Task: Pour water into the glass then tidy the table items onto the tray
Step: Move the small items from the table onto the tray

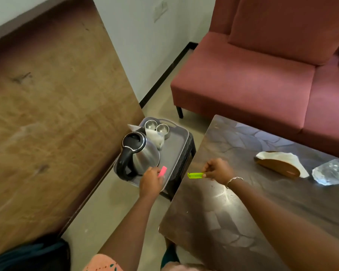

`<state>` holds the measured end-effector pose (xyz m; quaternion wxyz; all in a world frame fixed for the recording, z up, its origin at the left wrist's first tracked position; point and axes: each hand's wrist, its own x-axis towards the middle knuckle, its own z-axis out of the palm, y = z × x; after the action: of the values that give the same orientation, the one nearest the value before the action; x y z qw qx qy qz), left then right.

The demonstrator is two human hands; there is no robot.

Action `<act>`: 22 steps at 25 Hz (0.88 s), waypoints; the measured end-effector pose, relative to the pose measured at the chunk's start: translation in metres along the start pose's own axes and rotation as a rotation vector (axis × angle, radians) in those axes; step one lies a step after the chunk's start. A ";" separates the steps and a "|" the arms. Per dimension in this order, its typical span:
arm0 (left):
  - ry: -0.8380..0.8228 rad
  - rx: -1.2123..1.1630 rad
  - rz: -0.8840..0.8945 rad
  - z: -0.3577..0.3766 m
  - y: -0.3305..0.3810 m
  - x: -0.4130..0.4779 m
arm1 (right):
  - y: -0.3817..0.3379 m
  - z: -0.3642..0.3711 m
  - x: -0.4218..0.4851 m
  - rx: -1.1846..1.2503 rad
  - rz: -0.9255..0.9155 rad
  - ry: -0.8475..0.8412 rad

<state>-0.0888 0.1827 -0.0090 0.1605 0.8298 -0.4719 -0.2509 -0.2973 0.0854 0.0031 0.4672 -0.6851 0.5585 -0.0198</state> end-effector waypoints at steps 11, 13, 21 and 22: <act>-0.179 -0.160 -0.285 0.005 -0.103 0.040 | -0.059 0.115 0.119 -0.521 -0.213 -0.194; -0.199 -0.158 -0.278 0.010 -0.112 0.040 | -0.055 0.134 0.130 -0.614 -0.262 -0.253; -0.349 -0.207 -0.269 0.019 -0.135 0.053 | -0.034 0.181 0.161 -0.863 -0.469 -0.477; -0.362 -0.225 -0.268 0.019 -0.134 0.057 | -0.033 0.182 0.164 -0.901 -0.486 -0.494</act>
<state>0.0193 0.2008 -0.1071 0.1298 0.8035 -0.3479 -0.4653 -0.1111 0.0676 -0.1582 0.2274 -0.9100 0.2122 0.2742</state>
